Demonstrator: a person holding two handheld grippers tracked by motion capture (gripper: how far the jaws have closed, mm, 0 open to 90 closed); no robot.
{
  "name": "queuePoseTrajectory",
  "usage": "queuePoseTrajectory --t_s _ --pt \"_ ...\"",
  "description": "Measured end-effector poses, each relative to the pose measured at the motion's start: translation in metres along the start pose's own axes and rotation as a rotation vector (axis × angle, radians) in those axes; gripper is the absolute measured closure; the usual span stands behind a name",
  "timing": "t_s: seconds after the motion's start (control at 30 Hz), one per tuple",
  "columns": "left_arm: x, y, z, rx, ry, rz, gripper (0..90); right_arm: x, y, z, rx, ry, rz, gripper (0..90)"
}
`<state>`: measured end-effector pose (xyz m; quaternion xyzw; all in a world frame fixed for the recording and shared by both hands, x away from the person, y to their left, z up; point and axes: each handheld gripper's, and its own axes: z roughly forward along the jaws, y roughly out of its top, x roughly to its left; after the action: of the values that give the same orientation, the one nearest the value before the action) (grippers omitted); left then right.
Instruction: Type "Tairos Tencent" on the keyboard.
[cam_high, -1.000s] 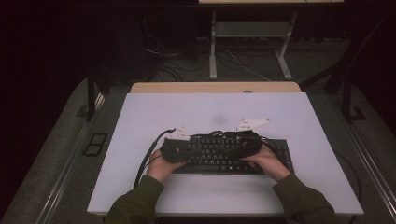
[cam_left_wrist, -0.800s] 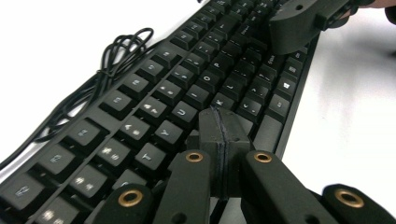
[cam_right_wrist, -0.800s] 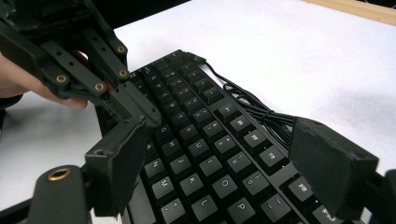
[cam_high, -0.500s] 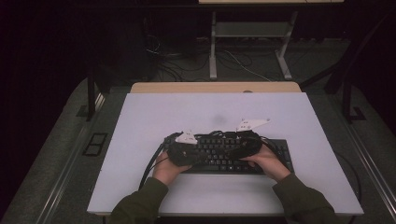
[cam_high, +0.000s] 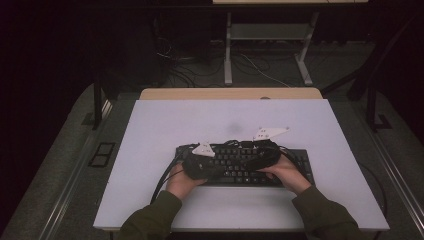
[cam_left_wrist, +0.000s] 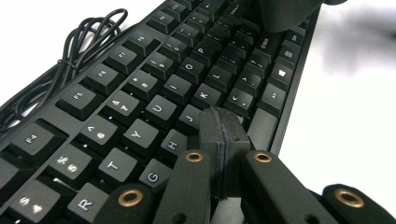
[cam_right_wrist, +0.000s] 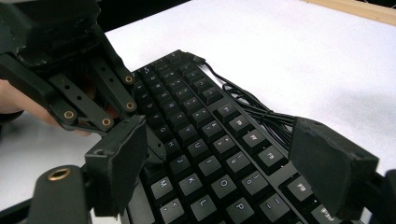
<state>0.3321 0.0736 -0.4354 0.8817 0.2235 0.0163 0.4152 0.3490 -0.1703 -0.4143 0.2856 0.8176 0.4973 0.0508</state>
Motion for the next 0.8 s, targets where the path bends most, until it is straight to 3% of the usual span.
queuePoseTrajectory --t_s 0.27,0.8 --pt "-0.002 0.000 0.000 0.013 0.010 0.020 88.8 0.000 0.000 -0.001 0.000 0.000 -0.002 18.9" --pt "0.003 0.001 -0.019 -0.029 0.013 -0.008 88.7 0.000 0.000 -0.001 -0.002 0.000 0.002 18.9"
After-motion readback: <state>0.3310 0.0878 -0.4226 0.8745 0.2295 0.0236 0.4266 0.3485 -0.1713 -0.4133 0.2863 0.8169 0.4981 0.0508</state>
